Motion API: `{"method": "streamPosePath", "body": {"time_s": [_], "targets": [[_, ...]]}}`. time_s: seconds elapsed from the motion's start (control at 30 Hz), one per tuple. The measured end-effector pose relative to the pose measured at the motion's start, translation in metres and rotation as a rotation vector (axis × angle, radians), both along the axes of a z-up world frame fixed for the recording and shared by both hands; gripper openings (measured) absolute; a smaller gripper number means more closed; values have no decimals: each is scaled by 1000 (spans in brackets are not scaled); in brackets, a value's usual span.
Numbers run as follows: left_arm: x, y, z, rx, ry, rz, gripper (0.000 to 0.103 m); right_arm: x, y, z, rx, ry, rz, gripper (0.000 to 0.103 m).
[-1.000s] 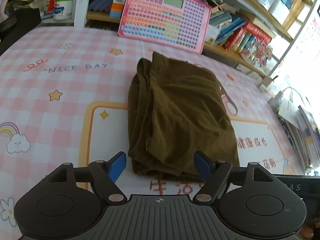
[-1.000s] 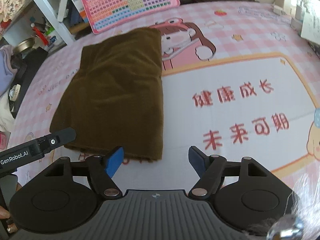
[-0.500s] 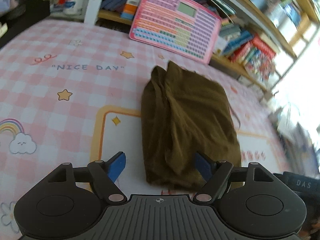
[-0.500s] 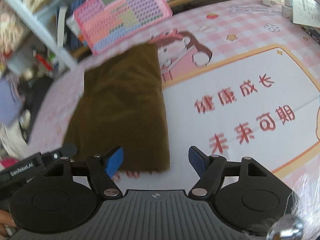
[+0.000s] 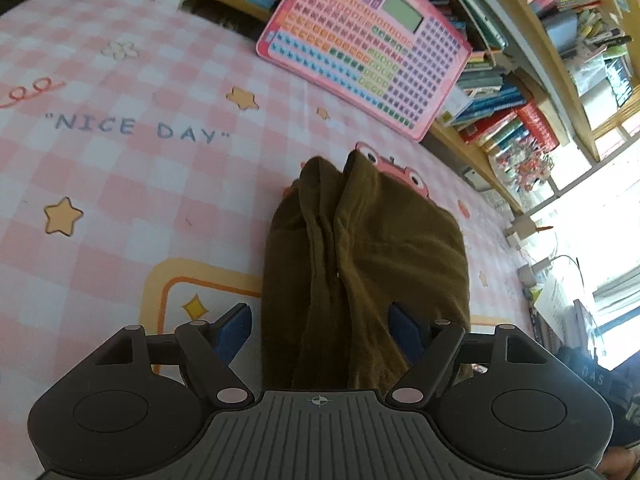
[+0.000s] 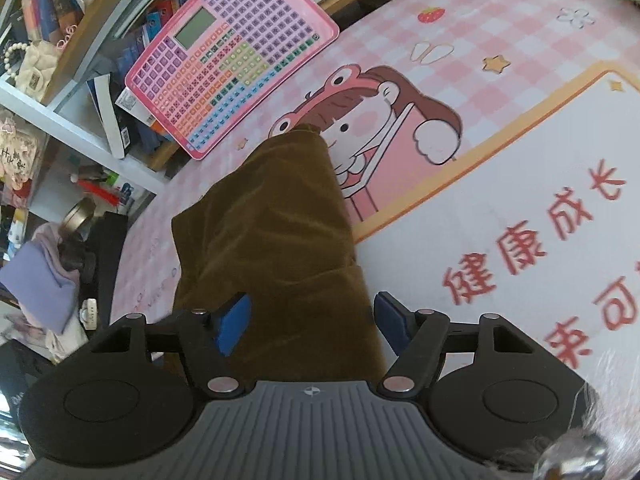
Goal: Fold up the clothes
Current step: 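Grasp the folded trousers with both grippers and lift them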
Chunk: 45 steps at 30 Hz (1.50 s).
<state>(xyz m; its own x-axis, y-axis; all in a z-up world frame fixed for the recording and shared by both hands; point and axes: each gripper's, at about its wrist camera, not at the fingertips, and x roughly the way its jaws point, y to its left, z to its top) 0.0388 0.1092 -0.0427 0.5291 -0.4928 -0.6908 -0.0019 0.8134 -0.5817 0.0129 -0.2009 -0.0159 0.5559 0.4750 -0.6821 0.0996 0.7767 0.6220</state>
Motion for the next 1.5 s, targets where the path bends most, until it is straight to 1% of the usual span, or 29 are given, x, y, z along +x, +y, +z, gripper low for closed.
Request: {"method": "streamPosePath", "body": {"time_s": [0.07,0.1,0.2,0.23,0.27,0.3,0.33,0.37,0.4,0.47,0.53,0.57,0.63,0.7,0.77,0.8,0.83,0.87,0.93,0.97,1.03,1.07,1.1,1.13,1.17,1.23,1.33,1.4,1.5], "targets": [[4,-1,-3,-15,12,-6,73,3,4,-2,-16,13,-3,60],[6,-1,-4,-23,23,-12,68,5,6,-3,-23,19,-5,55],[9,-4,-4,-10,29,-7,60,9,10,-7,-32,31,-3,51],[9,-4,-3,-8,31,1,54,10,10,-8,-30,34,-1,48],[9,-4,-3,-7,32,9,48,11,11,-8,-27,34,1,43],[8,-4,-3,-6,34,18,43,11,12,-6,-33,22,10,35],[7,-5,1,4,25,23,36,10,15,-2,-48,-1,23,31],[3,-8,9,27,2,21,33,8,19,4,-74,-35,43,25],[-2,-12,18,52,-32,11,32,4,25,13,-117,-86,74,23],[-12,-21,32,101,-111,-24,32,-7,39,30,-208,-196,138,22],[-11,-19,25,99,-86,-24,32,-15,43,33,-246,-247,162,22],[-11,-18,20,96,-68,-21,32,-15,42,30,-243,-238,158,22],[-9,-14,13,75,-38,-13,34,-9,33,19,-205,-165,127,22],[-8,-8,10,35,-17,-1,37,-5,25,14,-173,-111,101,33],[-8,-3,7,8,-1,9,42,-2,19,11,-170,-58,73,55],[-8,-2,5,4,4,10,44,-1,16,9,-154,-38,66,55],[-8,-2,2,1,15,13,51,0,13,6,-124,-19,62,55],[-8,-1,-1,-7,28,14,53,1,10,3,-97,-1,59,55],[-8,1,-7,-49,44,17,52,3,8,-3,-53,32,60,55],[-8,0,-8,-52,42,14,51,4,9,-5,-35,44,63,55],[-7,-5,-7,-49,38,5,49,5,9,-8,-8,56,70,47],[-7,-7,-7,-48,36,0,42,6,10,-8,2,60,72,42],[-8,-9,-6,-42,35,2,40,7,12,-8,1,61,73,38],[-10,-10,-5,-35,34,6,34,7,13,-6,-9,56,78,36],[-12,-11,-2,-34,31,9,30,6,16,-2,-26,42,90,31],[-19,-14,8,-38,14,10,27,-1,23,11,-78,-27,122,27],[-28,-21,20,-26,-17,8,27,-12,31,32,-141,-138,160,26],[-32,-27,25,-13,-33,8,27,-19,31,42,-152,-183,169,26],[-38,-36,33,8,-56,8,27,-27,24,46,-135,-204,167,26]]}}
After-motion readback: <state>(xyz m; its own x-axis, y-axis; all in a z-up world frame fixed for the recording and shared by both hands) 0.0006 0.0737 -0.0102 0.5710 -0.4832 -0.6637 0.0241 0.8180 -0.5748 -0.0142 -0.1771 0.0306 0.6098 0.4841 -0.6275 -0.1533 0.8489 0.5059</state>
